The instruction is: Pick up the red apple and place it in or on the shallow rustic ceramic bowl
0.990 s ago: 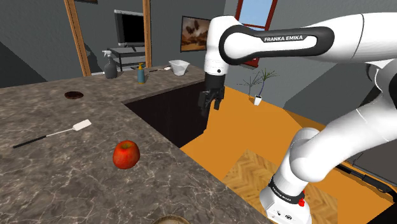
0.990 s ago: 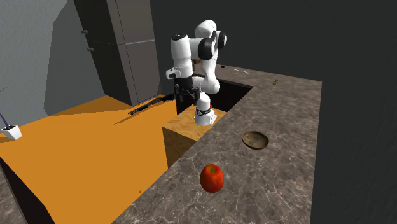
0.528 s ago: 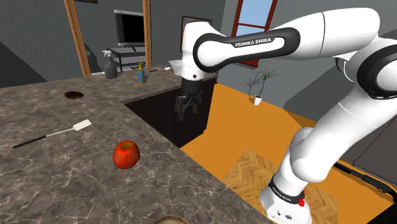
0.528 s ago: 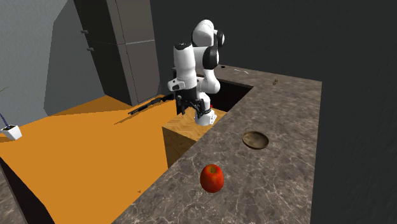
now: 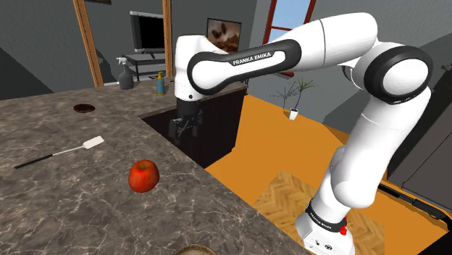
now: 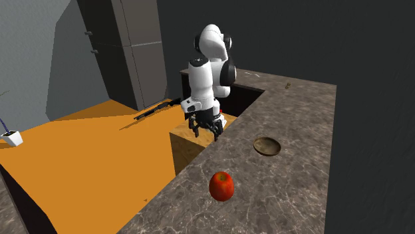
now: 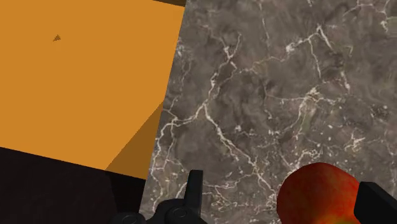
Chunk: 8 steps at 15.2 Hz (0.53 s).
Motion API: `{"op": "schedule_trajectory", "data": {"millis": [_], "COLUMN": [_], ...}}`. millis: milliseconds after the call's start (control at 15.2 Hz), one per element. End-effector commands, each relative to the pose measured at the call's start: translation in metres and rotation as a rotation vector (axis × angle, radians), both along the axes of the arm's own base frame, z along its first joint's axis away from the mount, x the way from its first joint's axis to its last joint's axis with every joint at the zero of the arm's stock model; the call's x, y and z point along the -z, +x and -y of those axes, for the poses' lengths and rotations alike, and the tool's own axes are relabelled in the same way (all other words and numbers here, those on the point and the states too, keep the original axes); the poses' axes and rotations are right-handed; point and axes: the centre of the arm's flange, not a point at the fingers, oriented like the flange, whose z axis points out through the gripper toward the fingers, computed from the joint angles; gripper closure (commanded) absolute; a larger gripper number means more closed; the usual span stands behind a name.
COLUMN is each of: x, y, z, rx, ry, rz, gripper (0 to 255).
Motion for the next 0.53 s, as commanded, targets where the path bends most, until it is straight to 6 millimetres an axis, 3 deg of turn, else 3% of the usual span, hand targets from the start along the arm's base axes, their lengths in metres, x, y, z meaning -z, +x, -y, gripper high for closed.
{"op": "schedule_trajectory", "data": {"millis": [0,462], "x": [0.008,0.031], "y": [0.017,0.066], "z": [-0.023,-0.093], "rx": [-0.020,-0.089], "ry": [0.005,0.019], "rz": [0.008,0.036], "gripper": [0,0]}}
